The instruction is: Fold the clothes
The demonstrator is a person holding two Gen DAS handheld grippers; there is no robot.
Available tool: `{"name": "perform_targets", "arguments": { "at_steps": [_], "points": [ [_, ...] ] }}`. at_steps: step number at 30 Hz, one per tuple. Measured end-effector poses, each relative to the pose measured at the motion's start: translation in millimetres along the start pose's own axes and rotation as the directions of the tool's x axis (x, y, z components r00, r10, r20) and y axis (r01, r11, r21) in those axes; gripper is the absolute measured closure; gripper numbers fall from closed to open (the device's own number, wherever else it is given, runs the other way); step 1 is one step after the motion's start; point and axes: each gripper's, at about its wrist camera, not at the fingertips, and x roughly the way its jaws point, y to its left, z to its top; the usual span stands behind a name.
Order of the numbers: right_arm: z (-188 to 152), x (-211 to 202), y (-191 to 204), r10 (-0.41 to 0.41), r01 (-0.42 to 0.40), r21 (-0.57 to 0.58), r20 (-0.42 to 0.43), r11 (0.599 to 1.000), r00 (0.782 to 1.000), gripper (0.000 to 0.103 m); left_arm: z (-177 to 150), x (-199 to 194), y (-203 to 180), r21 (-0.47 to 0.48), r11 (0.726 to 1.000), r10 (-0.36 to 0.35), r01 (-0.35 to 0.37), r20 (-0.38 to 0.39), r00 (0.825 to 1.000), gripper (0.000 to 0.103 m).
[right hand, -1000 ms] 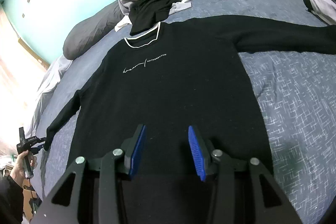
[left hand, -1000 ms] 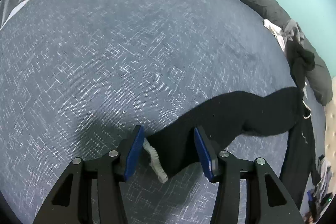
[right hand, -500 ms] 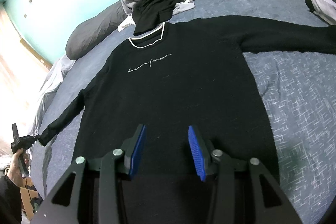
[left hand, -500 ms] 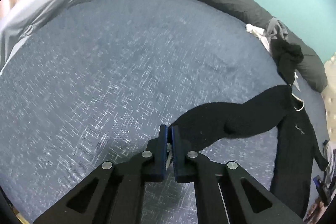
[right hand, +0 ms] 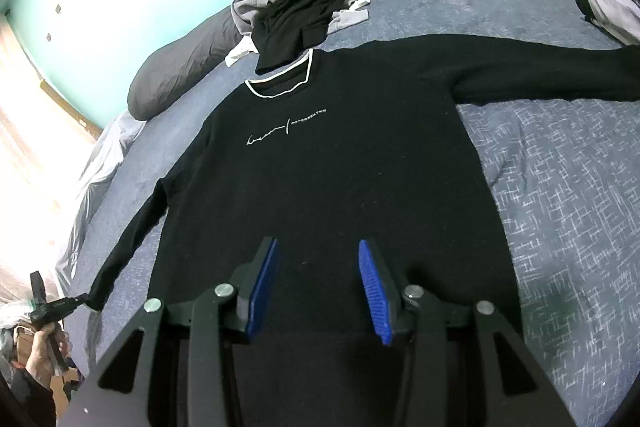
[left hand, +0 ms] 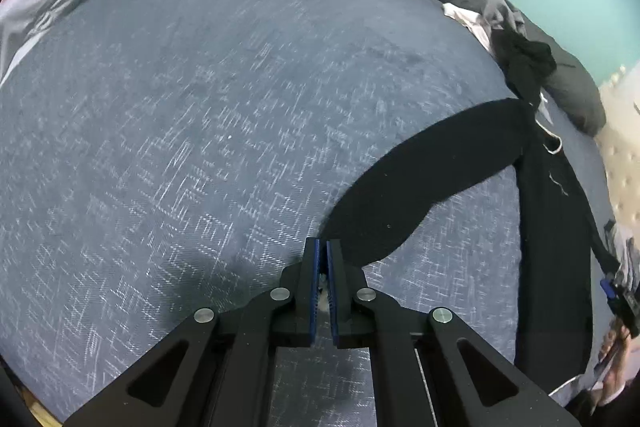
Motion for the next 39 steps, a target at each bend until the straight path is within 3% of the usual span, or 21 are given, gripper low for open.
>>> {"name": "perform_targets", "arguments": {
  "at_steps": [6, 12, 15, 17, 22, 26, 30, 33, 39],
  "points": [
    [0, 1, 2, -0.004, 0.004, -0.003, -0.002, 1.0, 1.0, 0.06, 19, 2, 9, -0.047, 0.999, 0.014, -0.013, 0.025, 1.0, 0.099],
    [0, 5, 6, -0.009, 0.009, -0.013, -0.012, 1.0, 1.0, 0.06, 63, -17, 10, -0.025, 0.998, 0.059, -0.057, 0.085, 0.995, 0.099],
    [1, 7, 9, -0.008, 0.008, -0.014, -0.012, 1.0, 1.0, 0.06, 83, -16, 9, -0.013, 0.997, 0.076, -0.075, 0.078, 0.994, 0.099],
    [1, 9, 11, -0.008, 0.007, -0.017, -0.013, 1.0, 1.0, 0.06, 90, -1, 16, -0.04, 0.996, 0.077, -0.076, 0.029, 0.997, 0.099],
    [-1, 10, 18, -0.008, 0.007, -0.035, -0.017, 0.999, 1.0, 0.06, 82, 37, 47, -0.16, 0.985, 0.05, -0.056, -0.042, 0.998, 0.097],
    [-2, 10, 20, -0.017, 0.016, -0.051, -0.021, 0.999, 1.0, 0.06, 71, 34, 65, -0.242, 0.97, 0.018, -0.014, 0.016, 1.0, 0.093],
    [-2, 11, 19, -0.018, 0.018, -0.043, -0.021, 0.999, 1.0, 0.06, 57, 13, 71, -0.256, 0.967, 0.012, 0.01, 0.083, 0.996, 0.079],
    [-4, 12, 22, -0.01, 0.009, -0.036, -0.021, 0.999, 1.0, 0.06, 46, 11, 62, -0.213, 0.976, -0.03, 0.045, 0.074, 0.997, 0.078],
    [-8, 11, 35, 0.014, -0.015, -0.056, -0.029, 0.998, 0.999, 0.06, 30, 27, 54, -0.188, 0.981, -0.035, 0.043, 0.045, 0.998, 0.079]
  ]
}}
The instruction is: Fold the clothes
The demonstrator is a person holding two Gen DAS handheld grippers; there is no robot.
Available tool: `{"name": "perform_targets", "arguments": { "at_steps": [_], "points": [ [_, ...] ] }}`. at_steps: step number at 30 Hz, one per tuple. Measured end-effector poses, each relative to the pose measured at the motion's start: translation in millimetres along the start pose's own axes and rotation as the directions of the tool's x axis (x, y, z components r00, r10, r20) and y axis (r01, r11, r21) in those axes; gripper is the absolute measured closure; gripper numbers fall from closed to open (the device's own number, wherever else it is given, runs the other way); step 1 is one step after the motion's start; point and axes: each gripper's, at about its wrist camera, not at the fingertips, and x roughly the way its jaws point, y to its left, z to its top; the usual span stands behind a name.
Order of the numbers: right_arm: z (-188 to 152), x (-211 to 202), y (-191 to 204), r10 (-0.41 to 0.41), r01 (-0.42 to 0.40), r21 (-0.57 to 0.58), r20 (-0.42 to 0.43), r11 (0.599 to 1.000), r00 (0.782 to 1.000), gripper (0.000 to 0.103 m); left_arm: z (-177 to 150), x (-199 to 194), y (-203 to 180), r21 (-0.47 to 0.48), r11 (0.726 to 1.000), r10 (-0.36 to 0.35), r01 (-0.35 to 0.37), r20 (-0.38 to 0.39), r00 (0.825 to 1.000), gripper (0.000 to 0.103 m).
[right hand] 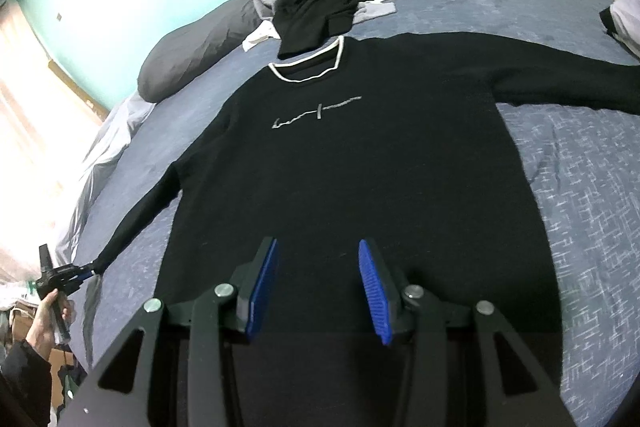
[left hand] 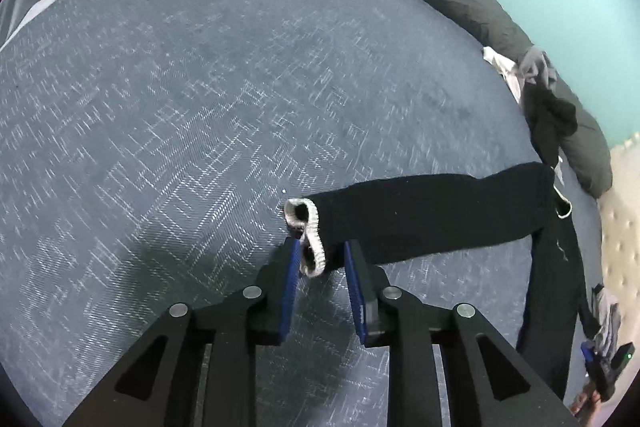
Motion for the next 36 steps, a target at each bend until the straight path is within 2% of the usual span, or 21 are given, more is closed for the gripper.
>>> {"name": "perform_targets", "arguments": {
  "at_steps": [2, 3, 4, 7, 11, 16, 20, 23, 28, 31, 32, 33, 36],
  "points": [
    [0, -3, 2, 0.001, -0.001, -0.007, 0.003, 1.0, 1.0, 0.06, -1, 4, -1, 0.005, 1.0, -0.005, 0.005, -0.001, 1.0, 0.08],
    [0, -4, 1, -0.001, 0.001, -0.008, 0.006, 1.0, 1.0, 0.06, 0, 6, -4, 0.021, 1.0, -0.003, 0.003, -0.007, 1.0, 0.093],
    [1, -5, 0, -0.006, 0.006, -0.007, 0.007, 1.0, 1.0, 0.06, 2, 6, -6, 0.037, 0.999, 0.001, 0.0, -0.011, 1.0, 0.102],
    [0, -5, -7, -0.015, 0.015, 0.011, 0.007, 1.0, 1.0, 0.06, 5, -3, -13, 0.067, 0.998, 0.0, 0.0, -0.005, 1.0, 0.101],
    [-2, -5, -14, -0.019, 0.018, 0.028, 0.002, 0.999, 1.0, 0.06, 11, -34, -11, 0.054, 0.997, -0.053, 0.051, 0.037, 0.998, 0.101],
    [-4, -6, -15, -0.007, 0.006, 0.034, 0.004, 0.999, 1.0, 0.06, 8, -59, -7, 0.028, 0.995, -0.094, 0.093, 0.033, 0.995, 0.101],
    [-5, -6, -15, 0.003, -0.003, 0.04, 0.003, 0.999, 1.0, 0.06, -13, -32, 2, -0.021, 0.997, -0.072, 0.071, -0.077, 0.994, 0.101],
    [-7, -4, -13, 0.006, -0.006, 0.037, -0.002, 0.999, 1.0, 0.06, -28, -10, 9, -0.038, 0.998, -0.046, 0.041, -0.125, 0.991, 0.101],
    [-6, -6, -13, -0.001, 0.001, 0.025, -0.005, 1.0, 1.0, 0.06, -23, -13, 11, -0.042, 0.999, -0.022, 0.018, -0.082, 0.996, 0.098],
    [-5, -8, -16, -0.009, 0.008, 0.031, 0.005, 0.999, 1.0, 0.06, -14, -30, 11, -0.014, 0.999, 0.03, -0.03, -0.008, 1.0, 0.088],
    [-5, -8, -18, -0.01, 0.009, 0.035, 0.007, 0.999, 1.0, 0.06, -10, -31, 12, -0.008, 0.999, 0.033, -0.033, 0.009, 0.999, 0.079],
    [-5, -7, -18, -0.01, 0.01, 0.038, 0.006, 0.999, 1.0, 0.06, -6, -30, 13, -0.008, 0.999, 0.038, -0.038, 0.011, 0.999, 0.075],
    [-6, -3, -16, -0.006, 0.006, 0.041, -0.002, 0.999, 1.0, 0.06, 4, -14, 5, 0.052, 0.998, 0.042, -0.041, -0.02, 0.999, 0.074]
  ]
}}
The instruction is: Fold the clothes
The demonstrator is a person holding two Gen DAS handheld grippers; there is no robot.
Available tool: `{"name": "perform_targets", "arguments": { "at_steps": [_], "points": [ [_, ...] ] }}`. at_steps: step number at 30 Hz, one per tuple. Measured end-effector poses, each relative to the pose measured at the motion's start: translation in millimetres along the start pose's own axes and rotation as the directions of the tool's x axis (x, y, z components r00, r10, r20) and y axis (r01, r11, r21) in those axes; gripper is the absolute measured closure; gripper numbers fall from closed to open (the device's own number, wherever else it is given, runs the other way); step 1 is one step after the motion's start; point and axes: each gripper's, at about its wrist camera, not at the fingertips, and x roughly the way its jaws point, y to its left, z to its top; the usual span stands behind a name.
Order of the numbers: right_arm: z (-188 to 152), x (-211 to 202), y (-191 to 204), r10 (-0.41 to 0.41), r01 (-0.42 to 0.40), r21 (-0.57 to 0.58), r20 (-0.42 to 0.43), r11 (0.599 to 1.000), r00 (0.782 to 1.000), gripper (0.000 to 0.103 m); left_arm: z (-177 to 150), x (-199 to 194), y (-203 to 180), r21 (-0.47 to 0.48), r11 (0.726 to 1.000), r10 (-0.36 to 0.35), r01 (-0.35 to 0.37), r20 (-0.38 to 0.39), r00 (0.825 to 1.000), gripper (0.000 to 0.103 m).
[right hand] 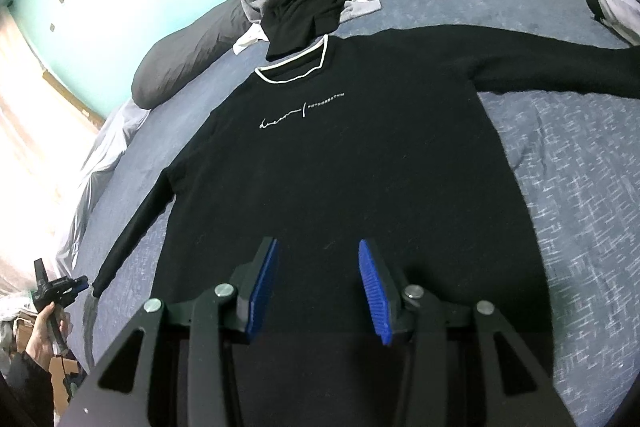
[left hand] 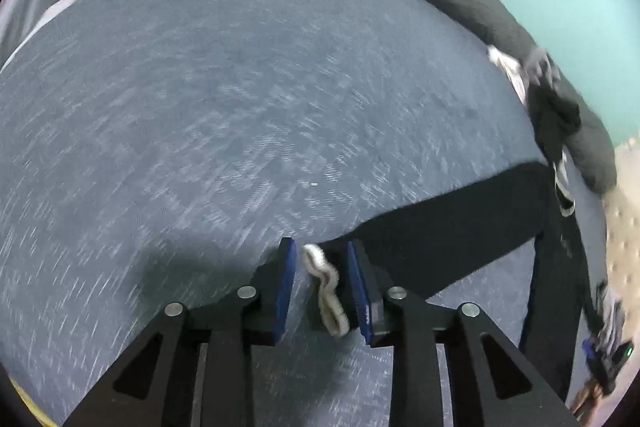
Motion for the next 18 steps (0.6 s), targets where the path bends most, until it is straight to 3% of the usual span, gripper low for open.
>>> {"name": "perform_targets", "arguments": {
  "at_steps": [2, 7, 8, 10, 18],
  "points": [
    [-1, 2, 4, 0.003, -0.003, -0.007, -0.004, 1.0, 1.0, 0.06, 3, 9, -4, 0.063, 0.998, 0.02, -0.019, -0.004, 1.0, 0.074],
    [-2, 4, 9, -0.005, 0.004, -0.031, -0.012, 1.0, 1.0, 0.06, 2, 27, -12, 0.112, 0.994, -0.004, 0.007, -0.031, 1.0, 0.075],
    [-1, 5, 8, -0.008, 0.007, -0.029, -0.014, 1.0, 1.0, 0.06, 1, 29, -14, 0.128, 0.992, 0.003, 0.001, -0.03, 1.0, 0.076],
    [1, 6, 7, -0.011, 0.011, -0.022, -0.017, 1.0, 1.0, 0.06, 0, 30, -15, 0.135, 0.991, 0.01, -0.007, -0.026, 1.0, 0.097],
    [0, 10, 16, -0.01, 0.009, -0.041, -0.026, 0.999, 1.0, 0.06, 22, 7, -15, 0.124, 0.991, 0.04, -0.044, 0.035, 0.999, 0.099]
  ]
}}
